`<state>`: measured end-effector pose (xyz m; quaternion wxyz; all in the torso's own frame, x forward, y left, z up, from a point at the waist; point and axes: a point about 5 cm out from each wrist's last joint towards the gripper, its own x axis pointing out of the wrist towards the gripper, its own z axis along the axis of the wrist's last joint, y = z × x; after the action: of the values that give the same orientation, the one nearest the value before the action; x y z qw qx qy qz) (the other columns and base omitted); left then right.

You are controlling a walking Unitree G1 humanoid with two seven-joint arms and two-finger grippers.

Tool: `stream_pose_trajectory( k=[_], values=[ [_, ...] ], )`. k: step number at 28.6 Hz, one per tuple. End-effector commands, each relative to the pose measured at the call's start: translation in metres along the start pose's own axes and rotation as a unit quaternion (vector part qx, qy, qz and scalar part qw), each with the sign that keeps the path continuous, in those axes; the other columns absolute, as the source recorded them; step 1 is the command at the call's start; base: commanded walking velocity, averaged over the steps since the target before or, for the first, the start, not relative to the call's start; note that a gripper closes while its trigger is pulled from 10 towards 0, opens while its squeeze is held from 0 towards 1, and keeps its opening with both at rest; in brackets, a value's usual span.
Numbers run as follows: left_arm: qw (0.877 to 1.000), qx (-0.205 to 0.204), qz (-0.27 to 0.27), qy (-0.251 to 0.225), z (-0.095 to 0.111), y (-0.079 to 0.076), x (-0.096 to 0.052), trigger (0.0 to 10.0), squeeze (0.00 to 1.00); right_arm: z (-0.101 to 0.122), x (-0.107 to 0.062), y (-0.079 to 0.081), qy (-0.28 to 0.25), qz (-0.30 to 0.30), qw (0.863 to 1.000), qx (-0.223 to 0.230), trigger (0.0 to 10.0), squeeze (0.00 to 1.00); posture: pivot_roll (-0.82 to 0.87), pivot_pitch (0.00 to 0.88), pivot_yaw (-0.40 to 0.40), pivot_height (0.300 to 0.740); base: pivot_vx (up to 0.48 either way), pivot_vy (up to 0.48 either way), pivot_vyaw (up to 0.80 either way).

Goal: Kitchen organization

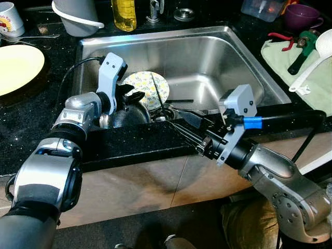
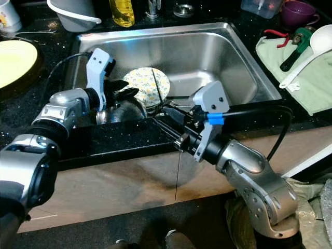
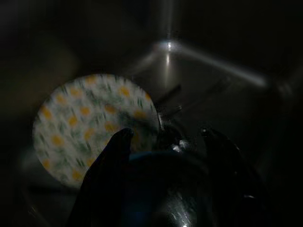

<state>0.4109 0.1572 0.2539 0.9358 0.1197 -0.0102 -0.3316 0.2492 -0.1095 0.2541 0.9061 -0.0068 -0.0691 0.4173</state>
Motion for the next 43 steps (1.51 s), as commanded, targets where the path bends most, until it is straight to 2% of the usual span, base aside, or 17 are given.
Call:
stream_pose_trajectory(
  k=[1,2,3,4,5,6,10,13,14,15,16,19,24,29,34,39,43],
  values=[
    [0.999,0.041,0.001,-0.028,0.021,0.006,-0.003,10.0,0.00,0.001,0.000,-0.002,-0.009,-0.003,1.000,0.003,10.0,0.00,-0.03,0.208,-0.016,0.740,0.000,0.000,0.00],
    [0.997,0.060,0.006,-0.050,0.033,0.008,-0.005,10.0,0.00,0.001,0.002,-0.002,-0.016,-0.002,1.000,0.008,10.0,0.00,-0.02,0.195,-0.016,0.740,0.000,0.000,0.00],
    [0.997,0.060,0.006,-0.050,0.033,0.008,-0.005,10.0,0.00,0.001,0.002,-0.002,-0.016,-0.002,1.000,0.008,10.0,0.00,-0.02,0.195,-0.016,0.740,0.000,0.000,0.00],
    [0.993,0.085,0.019,-0.077,0.047,0.009,-0.008,10.0,0.00,0.000,0.005,0.000,-0.024,0.004,1.000,0.017,10.0,0.00,-0.01,0.187,-0.016,0.740,0.000,0.000,0.00],
    [0.984,0.124,0.053,-0.119,0.065,0.010,-0.018,10.0,0.00,-0.004,0.011,0.006,-0.033,0.017,0.999,0.033,10.0,0.00,0.00,0.175,-0.015,0.740,0.000,0.000,0.00],
    [0.984,0.124,0.053,-0.119,0.065,0.010,-0.018,10.0,0.00,-0.004,0.011,0.006,-0.033,0.017,0.999,0.033,10.0,0.00,0.00,0.175,-0.015,0.740,0.000,0.000,0.00],
    [0.966,0.165,0.121,-0.156,0.073,0.007,-0.038,10.0,0.00,-0.013,0.020,0.009,-0.043,0.023,0.997,0.053,10.0,0.00,0.03,0.151,-0.022,0.740,0.000,0.000,0.00],
    [0.961,0.175,0.147,-0.158,0.071,0.005,-0.044,10.0,0.00,-0.016,0.022,0.007,-0.044,0.020,0.997,0.057,10.0,0.00,0.05,0.136,-0.027,0.740,0.000,0.000,0.00],
    [0.954,0.186,0.178,-0.156,0.066,0.001,-0.054,10.0,0.00,-0.019,0.025,0.005,-0.047,0.014,0.997,0.061,10.0,0.00,0.06,0.128,-0.030,0.740,0.000,0.000,0.00],
    [0.946,0.179,0.216,-0.160,0.060,-0.003,-0.063,10.0,0.00,-0.023,0.029,0.001,-0.050,0.000,0.997,0.065,10.0,0.00,0.08,0.114,-0.036,0.740,0.000,0.000,0.54],
    [0.946,0.179,0.216,-0.160,0.060,-0.003,-0.063,10.0,0.00,-0.023,0.029,0.001,-0.050,0.000,0.997,0.065,10.0,0.00,0.08,0.114,-0.036,0.740,0.000,0.000,0.54],
    [0.929,0.159,0.297,-0.152,0.044,-0.012,-0.087,10.0,0.00,-0.028,0.036,-0.010,-0.056,-0.033,0.996,0.058,10.0,0.00,0.10,0.094,-0.040,0.740,0.000,0.000,0.80],
    [0.919,0.114,0.353,-0.134,0.027,-0.023,-0.099,10.0,0.00,-0.028,0.042,-0.015,-0.067,-0.038,0.996,0.055,10.0,0.00,0.12,0.074,-0.045,0.740,0.000,0.000,0.80],
    [0.918,0.087,0.369,-0.115,0.016,-0.037,-0.099,10.0,0.00,-0.030,0.047,-0.017,-0.075,-0.038,0.995,0.051,10.0,0.00,0.13,0.055,-0.046,0.740,0.000,0.000,0.80],
    [0.917,0.071,0.378,-0.108,0.010,-0.042,-0.098,10.0,0.00,-0.032,0.049,-0.019,-0.077,-0.046,0.995,0.048,10.0,0.00,0.13,0.045,-0.047,0.740,0.000,0.000,0.71],
    [0.922,0.034,0.367,-0.119,0.006,-0.048,-0.097,10.0,0.00,-0.034,0.051,-0.024,-0.077,-0.060,0.994,0.044,10.0,0.00,0.12,0.038,-0.044,0.740,0.049,0.000,0.00],
    [0.924,0.032,0.365,-0.111,0.003,-0.050,-0.096,10.0,0.00,-0.035,0.050,-0.026,-0.077,-0.063,0.994,0.040,10.0,0.00,0.11,0.037,-0.043,0.740,0.422,0.000,0.00]
  ],
)
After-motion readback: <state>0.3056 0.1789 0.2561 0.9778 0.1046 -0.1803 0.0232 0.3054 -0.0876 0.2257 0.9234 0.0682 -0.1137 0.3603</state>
